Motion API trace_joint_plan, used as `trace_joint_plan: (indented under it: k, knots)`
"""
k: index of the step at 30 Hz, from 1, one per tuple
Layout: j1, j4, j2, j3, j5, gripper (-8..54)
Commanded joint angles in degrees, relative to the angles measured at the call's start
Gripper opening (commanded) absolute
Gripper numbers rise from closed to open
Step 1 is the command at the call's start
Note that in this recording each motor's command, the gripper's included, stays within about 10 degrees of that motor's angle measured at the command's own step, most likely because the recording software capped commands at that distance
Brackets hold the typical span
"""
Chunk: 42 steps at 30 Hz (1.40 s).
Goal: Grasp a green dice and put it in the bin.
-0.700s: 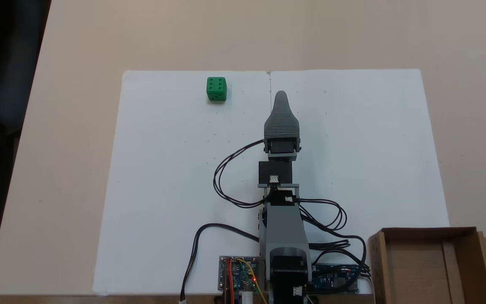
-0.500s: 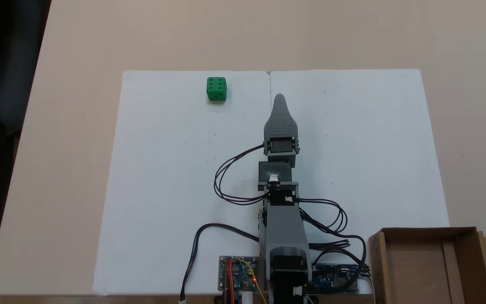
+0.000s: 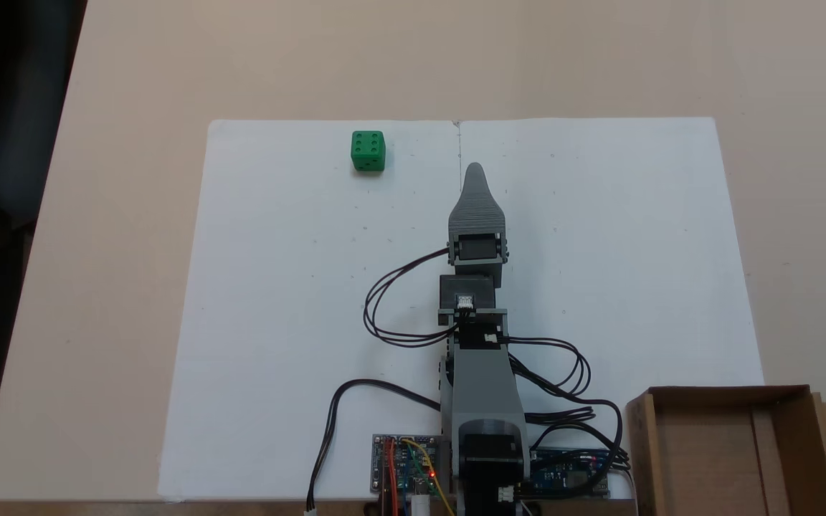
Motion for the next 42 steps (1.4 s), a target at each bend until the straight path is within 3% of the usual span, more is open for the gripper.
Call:
trace_joint_plan:
  k: [1, 21, 34, 42]
  knots:
    - [0.62, -2.9, 6.5, 4.04, -3.6, 43.2]
    - [0.97, -0.88, 6.42, 2.64, -3.6, 43.2]
    - [-1.67, 48.5, 5.54, -25.75, -3.25, 43.9]
    - [-3.16, 77.68, -0.62, -41.57, 4.31, 43.2]
